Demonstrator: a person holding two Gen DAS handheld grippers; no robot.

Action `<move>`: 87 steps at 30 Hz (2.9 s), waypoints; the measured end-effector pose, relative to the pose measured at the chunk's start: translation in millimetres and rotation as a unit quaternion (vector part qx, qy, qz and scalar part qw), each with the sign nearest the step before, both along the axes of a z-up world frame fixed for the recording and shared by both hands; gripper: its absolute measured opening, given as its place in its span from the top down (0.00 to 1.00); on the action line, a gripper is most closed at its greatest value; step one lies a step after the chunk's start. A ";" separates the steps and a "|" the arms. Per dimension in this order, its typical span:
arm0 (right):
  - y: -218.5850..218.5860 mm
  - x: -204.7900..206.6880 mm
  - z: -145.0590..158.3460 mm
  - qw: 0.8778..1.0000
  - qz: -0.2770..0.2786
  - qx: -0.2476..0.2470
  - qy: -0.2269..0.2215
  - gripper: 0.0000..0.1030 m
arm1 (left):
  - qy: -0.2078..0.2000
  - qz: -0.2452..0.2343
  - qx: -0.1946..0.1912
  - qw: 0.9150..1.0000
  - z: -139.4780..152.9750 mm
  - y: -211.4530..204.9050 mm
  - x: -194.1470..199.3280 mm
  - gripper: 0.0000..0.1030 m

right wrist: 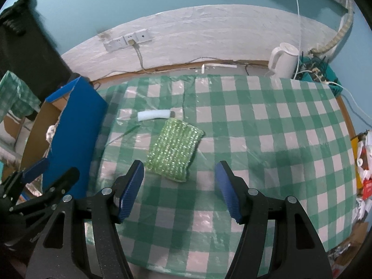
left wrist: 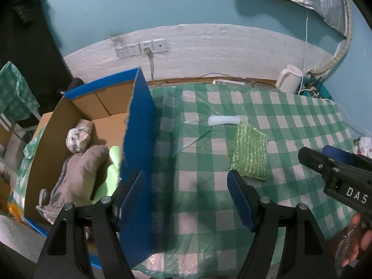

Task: Organize soft objects
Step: 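Move both grippers back to the table toward the green mesh pad, then grasp the green mesh pad with the right gripper while the left grasps the white foam tube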

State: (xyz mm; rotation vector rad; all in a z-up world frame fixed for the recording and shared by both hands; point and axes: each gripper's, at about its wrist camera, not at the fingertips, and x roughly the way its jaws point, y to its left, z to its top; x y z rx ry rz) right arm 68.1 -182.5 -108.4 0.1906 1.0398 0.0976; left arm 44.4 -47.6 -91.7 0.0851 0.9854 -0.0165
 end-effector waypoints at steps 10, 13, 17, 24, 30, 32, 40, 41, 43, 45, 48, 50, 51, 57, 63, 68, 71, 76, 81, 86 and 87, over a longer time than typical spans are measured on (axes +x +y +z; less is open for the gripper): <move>-9.4 7.3 -16.2 1.000 -0.008 0.003 0.021 0.37 | 0.023 -0.004 0.010 1.000 -20.0 -13.3 15.8 0.28; -10.8 10.9 -21.2 1.000 -0.010 0.003 0.027 0.37 | 0.030 -0.003 0.012 0.999 -26.4 -14.5 22.2 0.28; -9.0 17.0 -26.8 0.999 -0.008 0.001 0.034 0.37 | 0.040 0.006 0.007 0.999 -32.1 -10.3 29.4 0.28; -2.5 30.9 -41.7 0.999 -0.006 -0.002 0.051 0.37 | 0.041 0.010 0.019 0.999 -39.5 -11.7 38.6 0.24; 1.9 51.4 -54.6 0.998 -0.009 -0.009 0.064 0.37 | 0.035 -0.005 0.027 0.999 -40.5 -22.9 43.7 0.25; 1.5 60.4 -58.8 0.998 -0.012 -0.003 0.068 0.37 | 0.036 -0.006 0.030 0.999 -42.6 -24.2 47.6 0.25; 7.3 93.1 -82.3 0.996 -0.010 -0.001 0.089 0.36 | 0.060 -0.008 0.033 0.998 -60.3 -30.0 64.9 0.25; 8.5 95.4 -85.2 0.996 -0.009 -0.002 0.091 0.37 | 0.063 -0.009 0.035 0.997 -62.9 -31.1 66.8 0.25; 12.8 100.1 -94.3 0.995 -0.002 -0.013 0.099 0.37 | 0.068 -0.010 0.036 0.997 -66.1 -32.2 68.9 0.25; 16.3 100.7 -100.8 0.994 0.009 -0.033 0.107 0.37 | 0.072 -0.010 0.037 0.997 -69.3 -32.6 70.8 0.24; 11.6 97.4 -106.6 0.992 0.011 -0.051 0.115 0.37 | 0.083 -0.022 0.049 0.995 -76.2 -35.5 74.2 0.24; 5.5 95.9 -107.6 0.992 0.011 -0.057 0.115 0.37 | 0.084 -0.029 0.057 0.994 -79.8 -38.4 74.8 0.24; 1.2 95.3 -108.0 0.992 0.009 -0.058 0.115 0.37 | 0.081 -0.027 0.059 0.995 -80.4 -39.2 75.4 0.24; -19.7 94.3 -106.9 0.989 -0.007 -0.088 0.115 0.37 | 0.080 -0.027 0.048 0.995 -77.8 -43.5 84.6 0.24; -41.9 88.4 -104.0 0.990 -0.026 -0.088 0.107 0.37 | 0.081 -0.033 0.050 0.995 -79.5 -48.0 93.7 0.24; -44.7 89.1 -97.0 0.995 -0.035 -0.016 0.094 0.36 | 0.080 -0.027 0.054 0.995 -81.4 -44.6 104.0 0.24; -41.3 92.2 -102.7 0.994 -0.032 -0.018 0.101 0.36 | 0.078 -0.026 0.056 0.995 -81.1 -45.5 105.7 0.24; -32.3 93.1 -109.6 0.994 -0.015 -0.051 0.100 0.34 | 0.071 -0.030 0.060 0.995 -79.5 -45.2 109.7 0.24; -23.2 89.6 -105.5 0.993 -0.002 -0.082 0.086 0.36 | 0.071 -0.045 0.060 0.995 -79.9 -50.8 120.4 0.22; -14.8 88.8 -103.2 0.994 0.022 -0.065 0.080 0.71 | 0.070 -0.055 0.055 0.995 -78.5 -53.5 130.0 0.22; -12.9 89.0 -102.6 0.995 0.028 -0.062 0.079 0.79 | 0.068 -0.061 0.054 0.994 -77.9 -54.9 132.0 0.21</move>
